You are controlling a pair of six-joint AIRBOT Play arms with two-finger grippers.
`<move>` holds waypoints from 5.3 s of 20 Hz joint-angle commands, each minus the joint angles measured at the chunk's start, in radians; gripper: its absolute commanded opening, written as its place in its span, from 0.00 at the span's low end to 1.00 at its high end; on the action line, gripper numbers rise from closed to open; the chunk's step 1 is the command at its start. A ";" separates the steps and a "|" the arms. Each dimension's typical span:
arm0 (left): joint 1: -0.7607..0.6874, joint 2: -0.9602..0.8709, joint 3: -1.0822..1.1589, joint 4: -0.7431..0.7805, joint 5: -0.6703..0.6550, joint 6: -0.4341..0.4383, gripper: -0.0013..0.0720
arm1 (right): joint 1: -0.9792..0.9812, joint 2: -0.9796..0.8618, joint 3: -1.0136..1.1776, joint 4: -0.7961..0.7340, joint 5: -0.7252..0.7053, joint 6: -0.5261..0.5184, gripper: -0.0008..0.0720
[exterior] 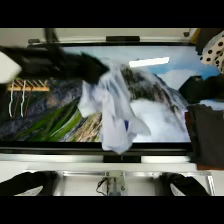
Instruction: Fold the shirts.
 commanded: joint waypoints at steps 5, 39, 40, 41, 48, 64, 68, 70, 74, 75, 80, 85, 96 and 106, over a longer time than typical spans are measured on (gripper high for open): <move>-0.041 -0.039 -0.473 0.060 0.059 -0.172 0.07 | 0.000 0.026 -0.455 0.030 -0.113 0.025 0.77; 0.047 0.051 -0.147 0.299 -0.124 -0.062 0.07 | -0.182 -0.117 -0.583 0.473 -0.244 -0.329 0.09; 0.047 0.076 -0.044 0.313 -0.136 -0.038 0.07 | -0.182 -0.054 -0.474 0.476 -0.257 -0.382 0.09; 0.047 0.101 0.055 0.314 -0.137 -0.035 0.07 | -0.182 0.008 -0.362 0.472 -0.304 -0.408 0.09; 0.044 0.338 0.459 0.296 -0.057 -0.123 0.07 | -0.182 0.305 0.054 0.473 -0.895 -0.264 0.09; 0.068 0.330 -0.208 0.688 -0.171 -0.189 0.07 | -0.181 0.019 -0.308 0.130 -0.349 -0.153 0.09; 0.111 0.050 -0.337 0.632 0.056 -0.439 0.07 | -0.182 -0.208 -0.459 0.141 -0.579 -0.054 0.09; 0.122 -0.105 -0.329 0.480 0.055 -0.513 0.08 | -0.181 -0.310 -0.459 0.145 -0.556 0.000 0.09; 0.151 -0.269 -0.327 0.167 -0.015 -0.450 0.85 | -0.180 -0.402 -0.459 0.158 -0.486 0.005 0.09; 0.176 -0.270 -0.322 0.098 -0.052 -0.381 0.97 | -0.180 -0.402 -0.459 0.158 -0.481 -0.005 0.09; 0.426 -0.146 -0.203 0.040 -0.456 -0.200 0.96 | -0.180 -0.401 -0.459 0.158 -0.399 -0.066 0.09; 0.509 0.201 -0.637 0.026 -0.388 -0.291 0.93 | -0.180 -0.401 -0.459 0.160 -0.394 -0.107 0.09; 0.260 0.293 -1.255 -0.366 0.233 -0.351 0.76 | -0.180 -0.401 -0.459 0.224 -0.369 -0.107 0.09; 0.248 0.150 -1.220 -0.398 0.345 -0.281 0.07 | -0.180 -0.401 -0.459 0.249 -0.332 -0.105 0.10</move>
